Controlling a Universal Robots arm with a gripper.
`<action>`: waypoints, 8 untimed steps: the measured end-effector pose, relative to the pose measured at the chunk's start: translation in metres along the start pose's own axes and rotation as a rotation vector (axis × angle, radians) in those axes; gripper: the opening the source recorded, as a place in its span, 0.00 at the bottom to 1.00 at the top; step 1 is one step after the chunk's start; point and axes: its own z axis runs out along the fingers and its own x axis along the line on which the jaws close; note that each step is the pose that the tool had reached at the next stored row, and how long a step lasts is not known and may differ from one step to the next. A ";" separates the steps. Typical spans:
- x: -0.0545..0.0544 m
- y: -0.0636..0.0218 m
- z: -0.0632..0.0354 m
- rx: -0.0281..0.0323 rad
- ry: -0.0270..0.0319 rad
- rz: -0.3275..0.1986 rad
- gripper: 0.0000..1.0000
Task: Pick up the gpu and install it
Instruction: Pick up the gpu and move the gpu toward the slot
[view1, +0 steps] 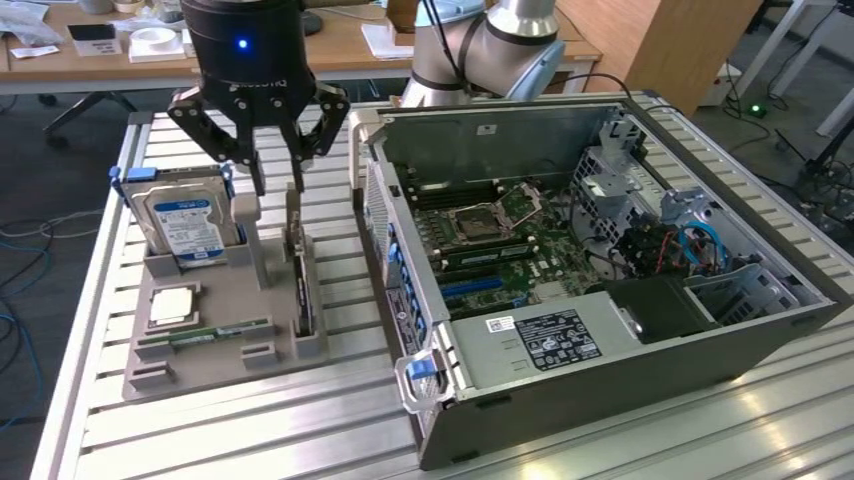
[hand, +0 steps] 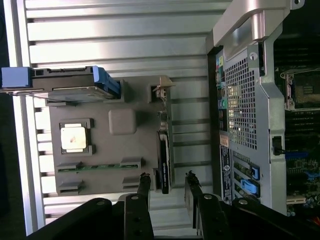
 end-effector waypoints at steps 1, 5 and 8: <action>0.000 0.0000 0.0018 -0.0001 0.0000 0.000 0.42; 0.000 -0.0002 0.0050 0.0002 0.0001 0.000 0.42; 0.000 -0.0002 0.0050 0.0001 0.0001 0.000 0.42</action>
